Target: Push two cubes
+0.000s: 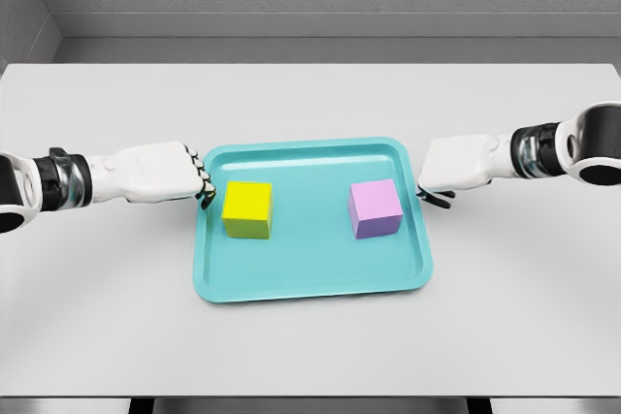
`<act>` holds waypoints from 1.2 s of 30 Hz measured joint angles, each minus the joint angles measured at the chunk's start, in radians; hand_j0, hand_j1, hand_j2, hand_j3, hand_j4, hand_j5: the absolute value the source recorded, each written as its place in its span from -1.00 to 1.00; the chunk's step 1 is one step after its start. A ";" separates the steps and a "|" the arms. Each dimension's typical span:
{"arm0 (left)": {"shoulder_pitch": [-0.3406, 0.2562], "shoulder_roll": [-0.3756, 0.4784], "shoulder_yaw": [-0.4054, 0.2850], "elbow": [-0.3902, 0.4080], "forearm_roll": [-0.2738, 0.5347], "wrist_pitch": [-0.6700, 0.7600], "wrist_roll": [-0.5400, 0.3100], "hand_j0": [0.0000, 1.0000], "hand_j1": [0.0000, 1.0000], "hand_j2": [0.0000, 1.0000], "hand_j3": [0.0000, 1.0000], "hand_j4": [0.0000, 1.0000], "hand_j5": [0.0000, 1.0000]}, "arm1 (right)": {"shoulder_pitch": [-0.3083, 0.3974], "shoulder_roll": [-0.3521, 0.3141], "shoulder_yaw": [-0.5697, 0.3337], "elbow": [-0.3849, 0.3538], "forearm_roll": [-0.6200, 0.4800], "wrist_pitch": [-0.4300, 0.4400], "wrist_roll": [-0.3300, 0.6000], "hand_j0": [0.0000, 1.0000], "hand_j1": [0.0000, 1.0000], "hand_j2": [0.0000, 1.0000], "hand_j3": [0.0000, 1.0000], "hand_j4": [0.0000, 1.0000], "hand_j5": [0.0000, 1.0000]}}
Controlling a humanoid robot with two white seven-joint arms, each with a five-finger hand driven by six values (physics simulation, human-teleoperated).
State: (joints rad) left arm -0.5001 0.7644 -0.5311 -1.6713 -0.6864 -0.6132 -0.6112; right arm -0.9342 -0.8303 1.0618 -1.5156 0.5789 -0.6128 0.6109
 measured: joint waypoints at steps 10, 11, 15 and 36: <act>0.003 -0.001 0.000 -0.002 0.002 0.000 0.000 -0.08 -0.08 -0.08 -0.08 -0.08 -0.08 | -0.009 0.012 0.026 -0.007 0.000 0.000 0.000 -0.62 -0.62 -0.62 -0.62 -0.62 -0.62; 0.003 -0.001 0.000 -0.005 0.003 0.000 0.000 -0.08 -0.08 -0.08 -0.08 -0.08 -0.08 | -0.009 0.014 0.029 -0.006 0.000 0.000 0.000 -0.62 -0.62 -0.62 -0.62 -0.62 -0.62; 0.002 -0.001 -0.003 -0.014 0.009 0.000 0.000 -0.08 -0.08 -0.08 -0.08 -0.08 -0.08 | -0.009 0.019 0.035 -0.006 0.000 0.000 0.000 -0.62 -0.62 -0.62 -0.62 -0.62 -0.62; 0.000 -0.008 -0.021 -0.039 0.017 0.000 0.000 -0.08 -0.08 -0.08 -0.08 -0.08 -0.08 | -0.011 0.043 0.046 0.033 0.003 0.000 0.000 -0.62 -0.62 -0.62 -0.62 -0.62 -0.62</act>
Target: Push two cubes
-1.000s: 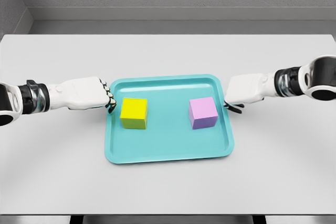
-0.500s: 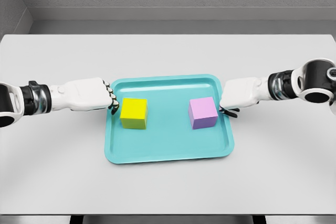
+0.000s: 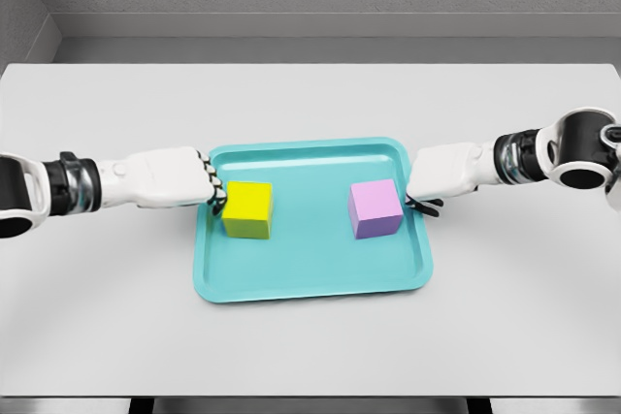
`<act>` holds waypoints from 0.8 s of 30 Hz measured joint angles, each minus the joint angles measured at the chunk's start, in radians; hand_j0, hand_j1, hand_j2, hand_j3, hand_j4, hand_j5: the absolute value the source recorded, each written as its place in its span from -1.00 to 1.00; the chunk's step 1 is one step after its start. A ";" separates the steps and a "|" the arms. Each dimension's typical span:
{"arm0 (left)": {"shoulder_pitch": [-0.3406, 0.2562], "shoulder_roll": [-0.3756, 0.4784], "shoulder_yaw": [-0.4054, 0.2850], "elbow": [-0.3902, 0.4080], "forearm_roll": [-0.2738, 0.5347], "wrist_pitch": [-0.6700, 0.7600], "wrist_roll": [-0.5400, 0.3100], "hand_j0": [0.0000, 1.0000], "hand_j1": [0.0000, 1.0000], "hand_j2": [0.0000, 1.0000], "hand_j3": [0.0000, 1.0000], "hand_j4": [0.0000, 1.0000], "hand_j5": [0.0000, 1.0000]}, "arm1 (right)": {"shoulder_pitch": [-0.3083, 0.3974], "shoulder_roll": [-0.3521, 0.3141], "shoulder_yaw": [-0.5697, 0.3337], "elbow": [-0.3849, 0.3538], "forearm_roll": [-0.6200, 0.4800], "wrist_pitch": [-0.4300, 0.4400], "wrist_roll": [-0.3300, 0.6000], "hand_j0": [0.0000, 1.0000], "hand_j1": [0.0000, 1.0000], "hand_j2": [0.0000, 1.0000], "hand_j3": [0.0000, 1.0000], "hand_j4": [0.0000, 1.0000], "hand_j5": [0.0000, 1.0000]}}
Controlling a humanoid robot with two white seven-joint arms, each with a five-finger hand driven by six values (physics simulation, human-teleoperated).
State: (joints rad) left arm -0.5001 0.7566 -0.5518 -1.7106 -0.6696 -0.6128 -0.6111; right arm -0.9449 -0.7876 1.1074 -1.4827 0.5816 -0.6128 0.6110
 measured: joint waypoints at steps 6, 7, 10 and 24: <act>0.000 -0.006 -0.004 -0.003 0.009 0.007 0.002 -0.08 -0.08 -0.08 -0.08 -0.08 -0.08 | -0.014 0.020 0.019 0.024 0.005 0.002 -0.002 -0.63 -0.63 -0.63 -0.63 -0.63 -0.63; 0.000 -0.007 -0.005 -0.004 0.009 0.007 0.002 -0.08 -0.08 -0.08 -0.08 -0.08 -0.08 | -0.014 0.022 0.022 0.026 0.009 0.003 -0.003 -0.63 -0.63 -0.63 -0.63 -0.63 -0.63; 0.000 -0.009 -0.005 -0.006 0.008 0.006 0.001 -0.08 -0.08 -0.08 -0.08 -0.08 -0.08 | -0.014 0.025 0.027 0.029 0.014 0.006 -0.006 -0.63 -0.63 -0.63 -0.63 -0.63 -0.63; 0.000 -0.015 -0.007 -0.020 0.000 -0.001 0.000 -0.08 -0.08 -0.08 -0.08 -0.08 -0.08 | -0.015 0.028 0.030 0.030 0.014 0.007 -0.007 -0.63 -0.63 -0.63 -0.63 -0.63 -0.63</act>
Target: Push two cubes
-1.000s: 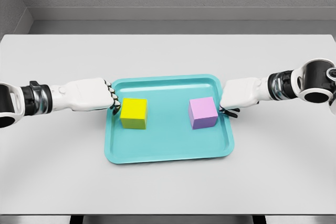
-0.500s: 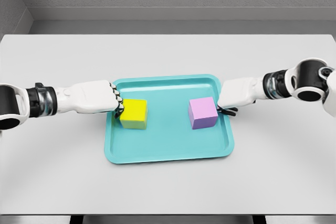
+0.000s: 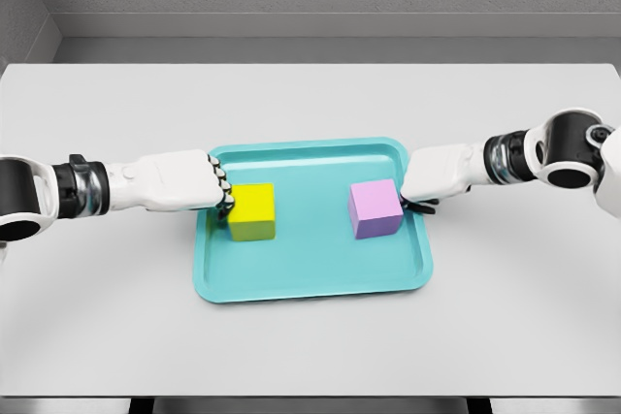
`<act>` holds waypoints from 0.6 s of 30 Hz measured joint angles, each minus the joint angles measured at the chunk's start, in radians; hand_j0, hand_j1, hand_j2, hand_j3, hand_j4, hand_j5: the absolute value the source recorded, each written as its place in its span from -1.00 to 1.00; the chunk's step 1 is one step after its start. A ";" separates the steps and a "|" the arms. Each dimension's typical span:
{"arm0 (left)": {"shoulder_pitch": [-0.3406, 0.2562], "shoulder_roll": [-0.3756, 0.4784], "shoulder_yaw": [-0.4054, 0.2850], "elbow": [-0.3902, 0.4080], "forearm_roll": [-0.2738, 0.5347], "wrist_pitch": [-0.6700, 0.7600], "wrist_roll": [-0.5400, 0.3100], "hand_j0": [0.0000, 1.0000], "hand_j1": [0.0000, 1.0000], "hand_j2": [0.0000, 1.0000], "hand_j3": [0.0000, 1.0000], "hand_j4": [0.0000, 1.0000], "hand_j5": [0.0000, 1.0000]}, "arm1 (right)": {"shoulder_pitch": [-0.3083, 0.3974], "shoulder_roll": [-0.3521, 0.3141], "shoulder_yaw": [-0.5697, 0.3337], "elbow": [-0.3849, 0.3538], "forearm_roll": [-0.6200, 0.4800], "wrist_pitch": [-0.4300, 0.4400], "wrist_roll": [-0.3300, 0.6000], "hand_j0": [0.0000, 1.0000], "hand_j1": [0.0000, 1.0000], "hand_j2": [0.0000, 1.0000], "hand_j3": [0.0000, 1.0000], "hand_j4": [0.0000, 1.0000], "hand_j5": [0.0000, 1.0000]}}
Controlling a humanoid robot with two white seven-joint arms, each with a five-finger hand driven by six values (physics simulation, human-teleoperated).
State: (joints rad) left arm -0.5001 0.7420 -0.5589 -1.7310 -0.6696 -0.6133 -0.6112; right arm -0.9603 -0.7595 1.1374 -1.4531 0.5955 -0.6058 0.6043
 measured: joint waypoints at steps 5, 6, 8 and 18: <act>0.000 -0.001 0.000 -0.003 -0.001 0.000 0.000 -0.08 -0.08 -0.08 -0.08 -0.08 -0.08 | 0.000 0.003 0.000 0.000 0.002 -0.001 0.001 -0.63 -0.63 -0.63 -0.63 -0.63 -0.63; 0.000 -0.002 -0.001 -0.003 -0.001 0.000 0.000 -0.08 -0.08 -0.08 -0.08 -0.08 -0.08 | 0.000 0.004 0.000 0.000 0.004 -0.001 0.001 -0.63 -0.63 -0.63 -0.63 -0.63 -0.63; 0.000 -0.004 -0.001 -0.004 -0.002 0.000 0.000 -0.08 -0.08 -0.08 -0.08 -0.08 -0.08 | 0.000 0.006 0.000 0.000 0.007 -0.001 0.001 -0.63 -0.63 -0.63 -0.63 -0.63 -0.63; 0.000 -0.008 -0.001 -0.015 -0.005 0.000 0.000 -0.08 -0.08 -0.08 -0.08 -0.08 -0.08 | -0.006 0.008 0.002 -0.005 -0.004 -0.005 0.004 -0.63 -0.63 -0.63 -0.63 -0.63 -0.63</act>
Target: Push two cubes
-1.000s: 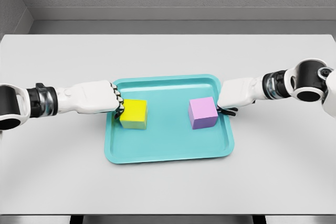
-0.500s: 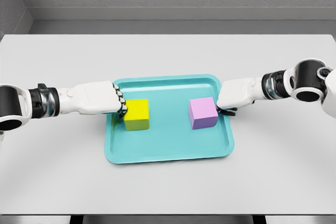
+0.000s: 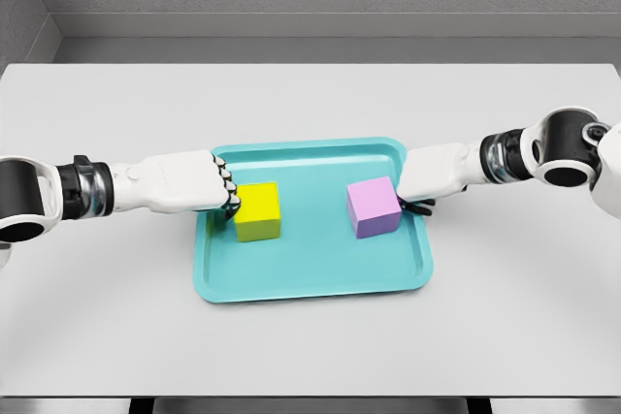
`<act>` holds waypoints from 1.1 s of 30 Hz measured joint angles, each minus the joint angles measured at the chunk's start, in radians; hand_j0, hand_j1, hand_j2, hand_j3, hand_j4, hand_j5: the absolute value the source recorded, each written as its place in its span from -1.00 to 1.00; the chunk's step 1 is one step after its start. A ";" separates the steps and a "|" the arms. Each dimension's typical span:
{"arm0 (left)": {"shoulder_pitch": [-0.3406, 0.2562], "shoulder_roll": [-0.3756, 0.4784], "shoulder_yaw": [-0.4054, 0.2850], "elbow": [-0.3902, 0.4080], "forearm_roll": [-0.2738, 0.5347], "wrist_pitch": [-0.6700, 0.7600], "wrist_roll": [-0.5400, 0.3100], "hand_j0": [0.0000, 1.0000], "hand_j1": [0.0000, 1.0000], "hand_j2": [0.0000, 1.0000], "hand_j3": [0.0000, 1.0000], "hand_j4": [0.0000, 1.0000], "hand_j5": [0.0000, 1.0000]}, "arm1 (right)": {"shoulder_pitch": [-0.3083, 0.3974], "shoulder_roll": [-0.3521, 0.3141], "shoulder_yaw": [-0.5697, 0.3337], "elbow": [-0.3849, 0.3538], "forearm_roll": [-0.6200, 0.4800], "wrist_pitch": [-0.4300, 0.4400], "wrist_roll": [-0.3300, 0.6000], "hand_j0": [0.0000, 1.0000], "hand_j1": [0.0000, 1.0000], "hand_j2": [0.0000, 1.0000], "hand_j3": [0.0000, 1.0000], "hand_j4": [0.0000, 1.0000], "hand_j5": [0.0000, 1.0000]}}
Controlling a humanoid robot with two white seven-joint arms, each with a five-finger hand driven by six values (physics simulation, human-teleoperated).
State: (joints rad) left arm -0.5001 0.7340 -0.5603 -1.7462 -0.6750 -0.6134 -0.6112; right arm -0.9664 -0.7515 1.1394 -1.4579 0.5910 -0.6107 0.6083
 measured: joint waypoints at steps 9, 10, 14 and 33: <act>0.002 -0.001 0.001 -0.004 -0.001 0.000 0.000 -0.08 -0.08 -0.08 -0.08 -0.08 -0.08 | 0.000 0.000 0.000 -0.004 0.002 -0.001 0.000 -0.63 -0.63 -0.63 -0.63 -0.63 -0.63; 0.000 -0.001 0.001 -0.004 -0.001 0.001 0.000 -0.08 -0.08 -0.08 -0.08 -0.08 -0.08 | 0.000 0.000 0.000 -0.005 0.003 -0.001 0.000 -0.63 -0.63 -0.63 -0.63 -0.63 -0.63; -0.002 -0.003 0.001 -0.004 -0.002 0.000 0.000 -0.08 -0.08 -0.08 -0.08 -0.08 -0.08 | 0.000 0.001 0.000 -0.006 0.006 -0.001 0.000 -0.63 -0.63 -0.63 -0.63 -0.63 -0.63; 0.000 -0.001 0.006 -0.011 0.005 0.000 0.000 -0.08 -0.08 -0.08 -0.08 -0.08 -0.08 | 0.000 0.005 0.005 -0.015 0.024 0.001 -0.004 -0.63 -0.63 -0.63 -0.63 -0.63 -0.63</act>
State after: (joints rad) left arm -0.5001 0.7326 -0.5541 -1.7570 -0.6704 -0.6133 -0.6112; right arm -0.9664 -0.7467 1.1441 -1.4726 0.6153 -0.6100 0.6041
